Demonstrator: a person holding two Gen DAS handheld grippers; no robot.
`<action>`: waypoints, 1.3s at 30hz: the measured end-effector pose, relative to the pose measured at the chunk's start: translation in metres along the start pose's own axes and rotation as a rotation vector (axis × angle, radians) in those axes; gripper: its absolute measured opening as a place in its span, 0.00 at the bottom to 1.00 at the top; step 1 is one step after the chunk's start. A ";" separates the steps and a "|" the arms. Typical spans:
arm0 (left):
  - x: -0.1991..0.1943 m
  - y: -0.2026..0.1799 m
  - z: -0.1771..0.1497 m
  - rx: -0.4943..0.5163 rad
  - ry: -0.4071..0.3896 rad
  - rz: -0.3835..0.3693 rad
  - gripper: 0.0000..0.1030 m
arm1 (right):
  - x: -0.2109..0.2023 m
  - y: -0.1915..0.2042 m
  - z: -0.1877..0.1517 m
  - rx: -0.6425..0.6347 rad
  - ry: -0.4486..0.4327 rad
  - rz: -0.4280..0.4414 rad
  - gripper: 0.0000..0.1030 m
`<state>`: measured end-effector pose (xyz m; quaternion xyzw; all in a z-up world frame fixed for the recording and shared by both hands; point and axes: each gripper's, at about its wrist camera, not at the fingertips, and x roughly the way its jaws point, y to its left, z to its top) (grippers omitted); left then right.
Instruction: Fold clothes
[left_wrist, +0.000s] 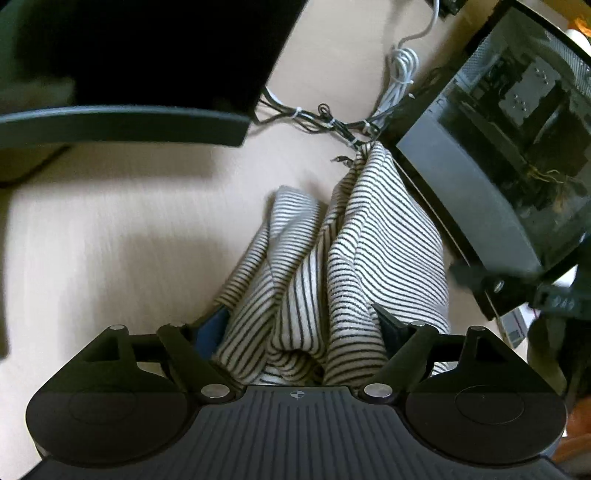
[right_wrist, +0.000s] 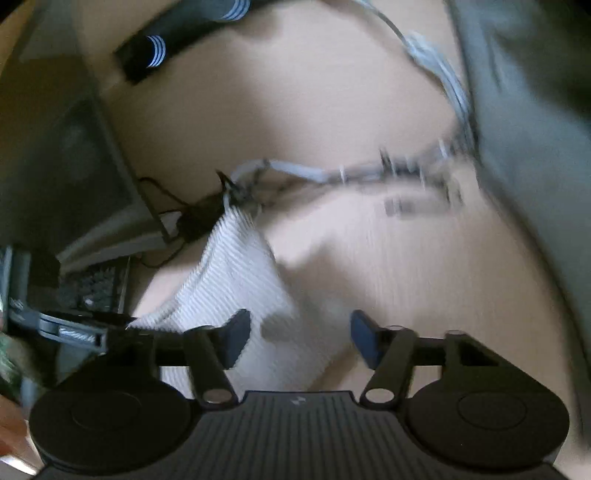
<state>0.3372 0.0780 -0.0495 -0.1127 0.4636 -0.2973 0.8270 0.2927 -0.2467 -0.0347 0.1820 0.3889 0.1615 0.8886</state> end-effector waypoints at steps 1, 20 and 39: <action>0.000 -0.002 -0.002 -0.004 0.002 -0.002 0.80 | 0.001 -0.005 -0.004 0.036 0.018 0.011 0.39; -0.014 -0.051 -0.027 -0.083 0.000 -0.175 0.85 | -0.003 0.052 0.027 -0.517 -0.119 -0.163 0.53; 0.023 -0.052 -0.032 -0.150 0.088 -0.146 0.38 | -0.022 0.094 -0.032 -0.633 -0.095 -0.075 0.23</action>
